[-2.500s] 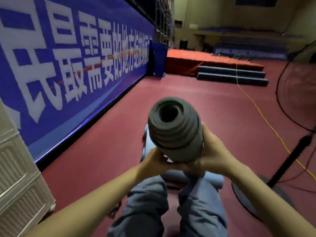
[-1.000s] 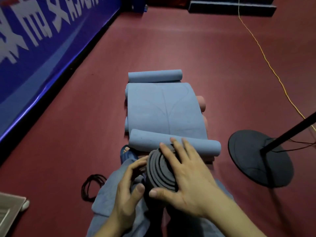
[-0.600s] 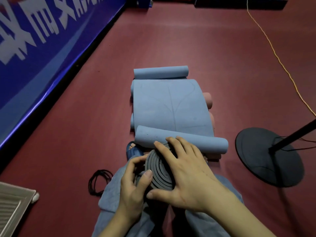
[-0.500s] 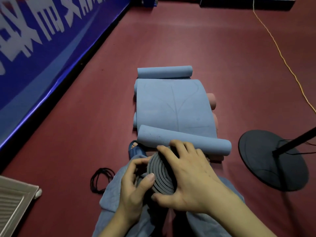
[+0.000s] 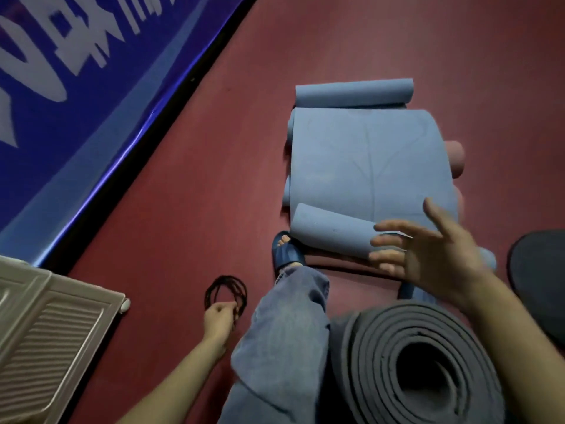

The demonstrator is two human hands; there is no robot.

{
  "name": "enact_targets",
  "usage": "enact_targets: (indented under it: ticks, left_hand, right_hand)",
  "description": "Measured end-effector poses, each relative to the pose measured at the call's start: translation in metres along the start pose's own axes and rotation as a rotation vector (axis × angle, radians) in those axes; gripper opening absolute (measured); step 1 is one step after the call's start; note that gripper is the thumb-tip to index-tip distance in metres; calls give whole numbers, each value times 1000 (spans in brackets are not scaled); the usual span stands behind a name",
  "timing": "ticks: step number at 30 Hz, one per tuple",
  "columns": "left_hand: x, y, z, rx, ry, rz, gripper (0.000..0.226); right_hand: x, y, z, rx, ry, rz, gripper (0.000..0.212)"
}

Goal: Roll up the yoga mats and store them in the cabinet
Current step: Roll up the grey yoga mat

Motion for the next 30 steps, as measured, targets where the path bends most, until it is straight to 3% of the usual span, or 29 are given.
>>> enact_targets:
  ticks: [1, 2, 3, 5, 6, 10, 16, 23, 30]
  left_hand:
    - [-18, -13, 3, -56, -184, 2, 16]
    - [-33, -25, 6, -126, -356, 10, 11]
    - [-46, -38, 9, -185, -495, 5, 7]
    - [-66, -62, 14, -246, -701, -11, 16]
    - [-74, -73, 17, -256, -774, -16, 19]
    - [-84, -100, 45, -320, -919, 3, 36]
    - [-119, -141, 73, -263, -888, -134, 73]
    - [-135, -156, 62, -126, -1054, -74, 27]
    - [-44, -143, 3, -12, -1159, 278, 36]
  right_hand:
    - [15, -33, -21, 185, -2, 47, 63]
    - [30, -62, -45, 425, 167, 93, 55]
    - [42, -85, -54, 546, 453, 134, 51]
    - [57, -119, -58, 576, 1001, 158, 41]
    - [57, -128, -52, 544, 1116, 141, 39]
    - [32, -140, -20, 456, 1099, 7, 40]
    - [22, -140, 2, 307, 1128, -82, 33]
    - [37, -146, 2, 160, 1290, 7, 38]
    - [37, -145, 15, 206, 1231, -16, 36]
Point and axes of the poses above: each hand's wrist, its own y-axis away from the middle knuckle, its own z-axis out of the palm, x = y × z, the point moved 5 cm from there along -y, towards the middle knuckle, and after that the axes turned 9 degrees about z, right-handed, at the moved point
